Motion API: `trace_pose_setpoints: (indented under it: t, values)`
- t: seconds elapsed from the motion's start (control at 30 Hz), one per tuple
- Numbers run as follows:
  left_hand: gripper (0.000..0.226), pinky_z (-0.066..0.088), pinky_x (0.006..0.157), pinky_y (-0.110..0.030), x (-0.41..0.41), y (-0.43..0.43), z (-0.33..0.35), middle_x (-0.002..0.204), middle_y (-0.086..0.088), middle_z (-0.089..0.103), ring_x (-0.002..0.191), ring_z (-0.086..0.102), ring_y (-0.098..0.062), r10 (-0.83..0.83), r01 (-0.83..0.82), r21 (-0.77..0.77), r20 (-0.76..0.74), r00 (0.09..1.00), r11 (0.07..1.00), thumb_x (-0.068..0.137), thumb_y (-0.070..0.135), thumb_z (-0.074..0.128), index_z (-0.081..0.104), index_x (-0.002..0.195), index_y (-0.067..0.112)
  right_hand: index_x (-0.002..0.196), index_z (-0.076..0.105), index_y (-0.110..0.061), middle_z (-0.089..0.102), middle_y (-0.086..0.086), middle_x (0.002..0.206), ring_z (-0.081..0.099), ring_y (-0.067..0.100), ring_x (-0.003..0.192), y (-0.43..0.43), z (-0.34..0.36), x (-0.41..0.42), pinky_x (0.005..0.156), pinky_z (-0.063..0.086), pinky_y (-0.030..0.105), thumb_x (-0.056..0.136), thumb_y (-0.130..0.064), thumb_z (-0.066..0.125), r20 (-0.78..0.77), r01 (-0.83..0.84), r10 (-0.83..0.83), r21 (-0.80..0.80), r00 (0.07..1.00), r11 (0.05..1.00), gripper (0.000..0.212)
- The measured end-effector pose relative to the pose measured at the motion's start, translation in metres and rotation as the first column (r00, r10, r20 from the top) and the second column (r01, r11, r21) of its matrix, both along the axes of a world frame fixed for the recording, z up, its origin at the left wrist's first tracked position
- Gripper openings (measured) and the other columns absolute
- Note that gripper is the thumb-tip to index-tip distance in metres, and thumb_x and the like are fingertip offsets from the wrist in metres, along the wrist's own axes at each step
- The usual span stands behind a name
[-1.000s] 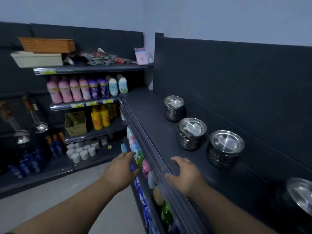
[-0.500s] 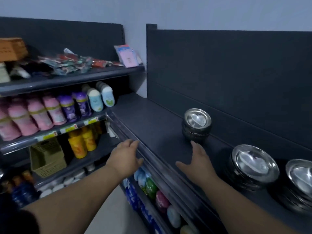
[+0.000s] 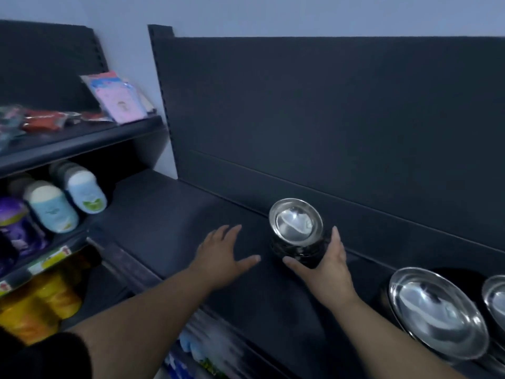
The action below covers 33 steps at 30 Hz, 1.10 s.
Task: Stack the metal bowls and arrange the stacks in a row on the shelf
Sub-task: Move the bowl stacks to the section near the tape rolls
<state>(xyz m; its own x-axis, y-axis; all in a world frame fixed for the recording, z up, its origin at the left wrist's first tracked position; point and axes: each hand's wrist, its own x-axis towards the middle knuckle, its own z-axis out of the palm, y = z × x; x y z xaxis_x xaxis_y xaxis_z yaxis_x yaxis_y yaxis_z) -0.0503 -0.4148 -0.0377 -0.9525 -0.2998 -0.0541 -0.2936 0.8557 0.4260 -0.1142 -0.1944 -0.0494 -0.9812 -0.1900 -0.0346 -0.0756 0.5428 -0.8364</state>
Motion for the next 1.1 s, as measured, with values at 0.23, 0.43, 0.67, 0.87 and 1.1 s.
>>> trace_pose_setpoints:
  t: [0.23, 0.43, 0.67, 0.87, 1.1]
  values:
    - [0.078, 0.021, 0.114, -0.026, -0.069, 0.017, 0.004, 0.158, 0.000, 0.026, 0.145, 0.024, -0.015, -0.074, 0.091, 0.411, -0.058, 0.996, 0.907, 0.086, 0.064, 0.048, 0.024, 0.151, 0.028, 0.156, -0.002, -0.028, 0.025, 0.002, 0.161, 0.027, 0.017, 0.147, -0.010, -0.005, -0.030, 0.118, 0.026, 0.029, 0.076, -0.057, 0.073, 0.058, 0.042, -0.036, -0.110, 0.998, 0.993, 0.114]
    - [0.051, 0.048, 0.098, -0.033, -0.088, 0.020, -0.003, 0.129, 0.014, 0.059, 0.113, 0.058, -0.011, -0.203, 0.165, 0.651, -0.018, 0.979, 0.741, 0.090, 0.062, 0.044, 0.041, 0.137, 0.040, 0.154, 0.011, -0.035, 0.052, -0.015, 0.135, 0.049, 0.005, 0.128, -0.013, -0.006, -0.033, 0.102, 0.037, 0.018, 0.076, -0.051, 0.077, 0.117, 0.082, -0.061, -0.180, 0.991, 0.980, 0.103]
    - [0.038, 0.054, 0.091, -0.031, -0.079, 0.005, 0.000, 0.119, 0.014, 0.066, 0.107, 0.063, -0.004, -0.316, 0.220, 0.805, -0.043, 0.948, 0.551, 0.093, 0.051, 0.050, 0.046, 0.129, 0.041, 0.152, 0.021, -0.037, 0.056, -0.019, 0.136, 0.052, 0.000, 0.126, -0.036, 0.001, 0.002, 0.114, 0.040, 0.032, 0.056, -0.067, 0.076, 0.105, 0.237, -0.215, -0.274, 0.971, 0.932, 0.115]
    - [0.048, 0.049, 0.100, -0.039, -0.062, -0.005, 0.010, 0.110, 0.022, 0.068, 0.107, 0.062, -0.001, -0.422, 0.365, 0.768, -0.137, 0.896, 0.527, 0.074, 0.071, 0.054, 0.051, 0.118, 0.050, 0.149, 0.030, -0.036, 0.060, -0.018, 0.131, 0.055, -0.003, 0.122, -0.053, 0.013, 0.053, 0.111, 0.042, 0.035, 0.062, -0.057, 0.078, 0.046, 0.381, -0.393, -0.372, 0.918, 0.847, 0.101]
    - [0.034, 0.050, 0.097, -0.036, -0.014, 0.037, 0.039, 0.110, 0.022, 0.067, 0.106, 0.061, 0.000, -0.551, 0.491, 0.755, -0.209, 0.808, 0.435, 0.089, 0.052, 0.055, 0.051, 0.122, 0.047, 0.144, 0.034, -0.044, 0.062, -0.021, 0.127, 0.058, -0.002, 0.118, -0.026, 0.036, 0.128, 0.106, 0.048, 0.038, 0.066, -0.055, 0.077, -0.032, 0.528, -0.580, -0.376, 0.814, 0.762, 0.089]
